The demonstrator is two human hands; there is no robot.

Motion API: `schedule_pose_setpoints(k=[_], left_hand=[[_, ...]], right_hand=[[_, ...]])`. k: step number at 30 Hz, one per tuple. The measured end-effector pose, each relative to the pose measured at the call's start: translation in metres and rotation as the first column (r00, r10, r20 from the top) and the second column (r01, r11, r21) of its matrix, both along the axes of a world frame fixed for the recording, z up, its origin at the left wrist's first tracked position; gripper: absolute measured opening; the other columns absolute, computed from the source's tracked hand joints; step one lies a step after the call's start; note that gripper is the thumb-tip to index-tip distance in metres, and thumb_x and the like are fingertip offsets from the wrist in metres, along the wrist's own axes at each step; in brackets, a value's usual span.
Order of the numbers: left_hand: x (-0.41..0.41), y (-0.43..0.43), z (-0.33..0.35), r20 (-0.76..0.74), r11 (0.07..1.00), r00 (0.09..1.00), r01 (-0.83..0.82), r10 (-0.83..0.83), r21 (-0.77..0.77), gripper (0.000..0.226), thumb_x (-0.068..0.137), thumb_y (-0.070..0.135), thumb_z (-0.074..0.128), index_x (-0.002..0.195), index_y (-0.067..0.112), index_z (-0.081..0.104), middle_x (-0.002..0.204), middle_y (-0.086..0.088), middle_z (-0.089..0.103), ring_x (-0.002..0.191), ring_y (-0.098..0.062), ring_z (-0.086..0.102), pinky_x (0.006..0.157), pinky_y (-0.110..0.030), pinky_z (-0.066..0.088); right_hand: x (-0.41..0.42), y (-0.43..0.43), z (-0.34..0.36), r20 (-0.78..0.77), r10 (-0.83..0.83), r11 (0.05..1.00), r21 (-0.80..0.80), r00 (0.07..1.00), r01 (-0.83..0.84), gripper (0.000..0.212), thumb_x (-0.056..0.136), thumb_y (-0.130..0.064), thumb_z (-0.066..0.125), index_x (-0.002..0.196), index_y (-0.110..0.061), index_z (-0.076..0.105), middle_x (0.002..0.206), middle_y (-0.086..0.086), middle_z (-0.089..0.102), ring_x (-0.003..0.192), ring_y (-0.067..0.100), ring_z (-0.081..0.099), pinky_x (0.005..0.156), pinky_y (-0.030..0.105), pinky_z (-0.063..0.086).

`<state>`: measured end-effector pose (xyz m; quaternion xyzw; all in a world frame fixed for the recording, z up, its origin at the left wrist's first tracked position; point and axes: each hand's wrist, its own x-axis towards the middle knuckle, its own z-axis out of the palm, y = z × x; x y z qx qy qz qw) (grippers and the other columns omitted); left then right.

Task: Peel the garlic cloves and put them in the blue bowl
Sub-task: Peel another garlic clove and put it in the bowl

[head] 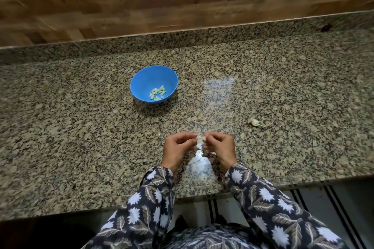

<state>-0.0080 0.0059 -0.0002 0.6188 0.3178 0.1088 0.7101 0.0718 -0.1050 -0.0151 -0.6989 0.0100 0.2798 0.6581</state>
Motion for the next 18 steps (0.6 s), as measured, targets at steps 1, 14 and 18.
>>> schedule_pose_setpoints(k=[1, 14, 18], left_hand=[[-0.001, 0.000, 0.000, 0.001, 1.000, 1.000, -0.007, 0.007, -0.022, 0.016, 0.078, -0.012, 0.063, 0.089, -0.002, 0.068, 0.086, -0.013, 0.070, 0.070, -0.012, 0.068, 0.061, -0.017, 0.053], [-0.028, 0.059, -0.031, -0.143, 0.858, 0.898, -0.335, 0.415, 0.390, 0.020, 0.083, 0.009, 0.065, 0.103, 0.009, 0.068, 0.102, -0.003, 0.068, 0.087, -0.014, 0.064, 0.066, -0.018, 0.053], [-0.048, 0.086, -0.044, -0.256, 0.695, 0.812, -0.235, 0.524, 0.679, 0.022, 0.086, 0.014, 0.063, 0.107, 0.014, 0.066, 0.117, -0.009, 0.062, 0.103, -0.024, 0.056, 0.085, -0.039, 0.051]], right_hand=[[0.000, 0.000, 0.002, -0.078, -0.014, 1.000, 0.027, 0.997, 0.016, 0.008, 0.086, -0.001, 0.058, 0.084, 0.000, 0.067, 0.073, 0.011, 0.064, 0.056, 0.015, 0.061, 0.055, 0.020, 0.055], [0.007, -0.012, 0.012, -0.324, -0.015, 0.990, 0.127, 0.946, 0.059, 0.012, 0.079, -0.008, 0.066, 0.086, 0.001, 0.064, 0.081, 0.012, 0.063, 0.058, 0.016, 0.061, 0.052, 0.020, 0.054], [0.008, -0.018, 0.013, -0.348, -0.097, 0.979, 0.135, 0.932, 0.153, 0.014, 0.080, -0.003, 0.064, 0.093, 0.002, 0.064, 0.080, 0.012, 0.066, 0.062, 0.018, 0.063, 0.048, 0.018, 0.052]])
